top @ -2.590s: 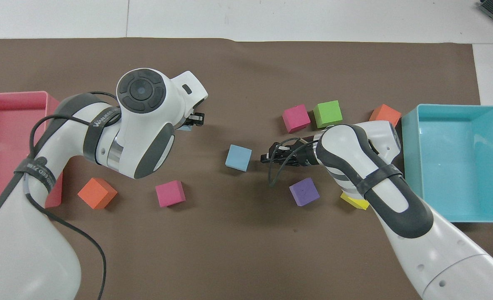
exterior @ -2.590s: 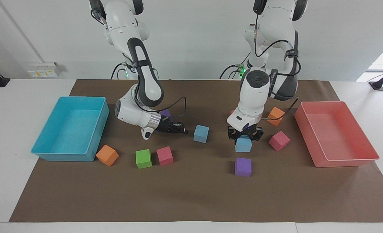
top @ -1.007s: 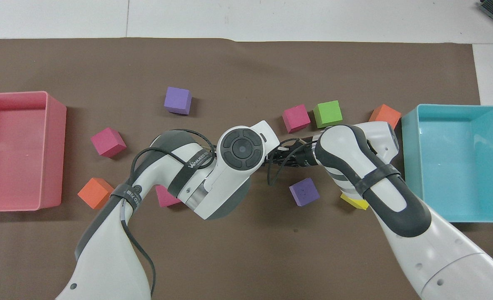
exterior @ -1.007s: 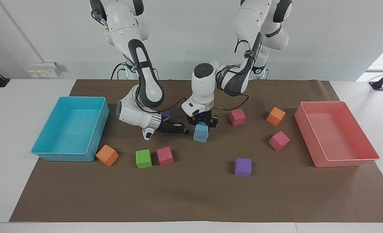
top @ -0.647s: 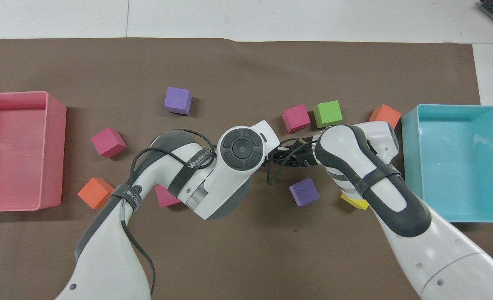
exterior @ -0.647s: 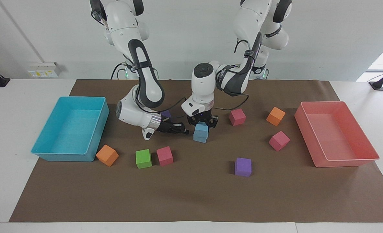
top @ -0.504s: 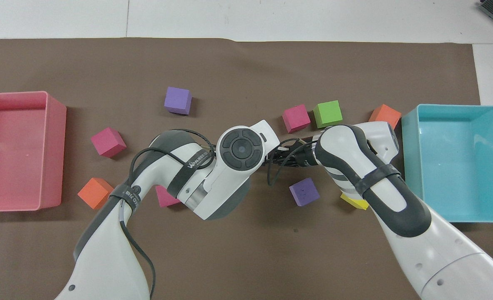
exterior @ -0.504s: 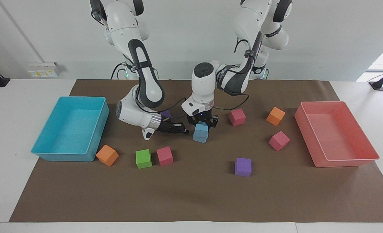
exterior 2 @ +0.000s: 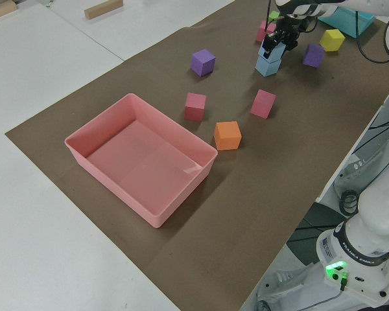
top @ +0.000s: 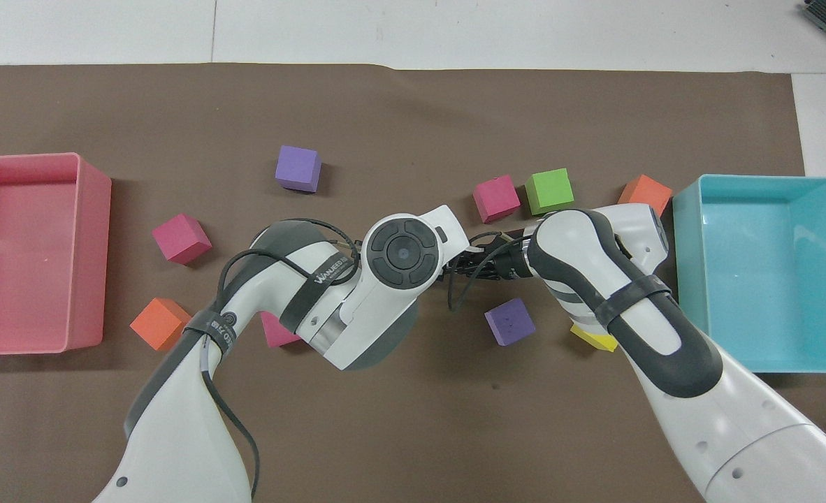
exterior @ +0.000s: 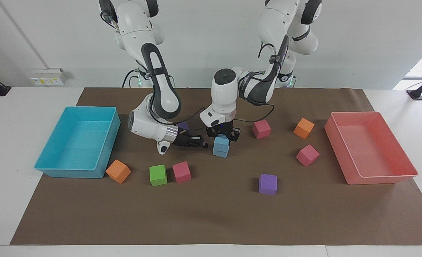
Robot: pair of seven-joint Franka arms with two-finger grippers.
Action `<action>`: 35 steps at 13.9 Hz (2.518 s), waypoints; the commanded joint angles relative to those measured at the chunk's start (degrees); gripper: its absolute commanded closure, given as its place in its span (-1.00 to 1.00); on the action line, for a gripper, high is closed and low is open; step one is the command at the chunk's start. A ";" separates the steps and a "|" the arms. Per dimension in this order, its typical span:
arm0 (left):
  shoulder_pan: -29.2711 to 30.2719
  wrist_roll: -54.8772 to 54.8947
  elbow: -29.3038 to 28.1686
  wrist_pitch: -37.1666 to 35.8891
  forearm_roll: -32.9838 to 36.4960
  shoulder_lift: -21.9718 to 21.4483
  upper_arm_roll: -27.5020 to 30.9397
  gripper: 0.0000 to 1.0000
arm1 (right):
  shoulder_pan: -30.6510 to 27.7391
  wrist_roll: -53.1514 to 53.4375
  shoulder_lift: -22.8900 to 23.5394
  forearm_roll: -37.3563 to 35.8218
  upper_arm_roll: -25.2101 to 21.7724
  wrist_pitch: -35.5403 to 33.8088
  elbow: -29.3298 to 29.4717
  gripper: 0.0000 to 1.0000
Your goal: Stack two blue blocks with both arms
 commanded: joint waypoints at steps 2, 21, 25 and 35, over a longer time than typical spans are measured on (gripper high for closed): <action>-0.65 2.51 -2.98 1.75 -1.56 -2.12 0.75 0.54 | -0.17 -2.56 0.11 2.14 0.22 0.52 -0.17 1.00; -0.48 7.96 -4.47 1.93 -5.52 -3.35 0.83 0.52 | -0.17 -2.56 0.20 2.14 0.22 0.61 -0.17 1.00; -0.48 7.87 -4.47 2.01 -5.52 -3.35 0.92 0.52 | -0.17 -2.48 0.20 2.14 0.30 0.61 -0.09 1.00; -0.22 7.87 -4.47 2.98 -5.52 -3.26 0.92 0.44 | -0.08 -2.39 0.20 2.05 0.22 1.05 -0.09 1.00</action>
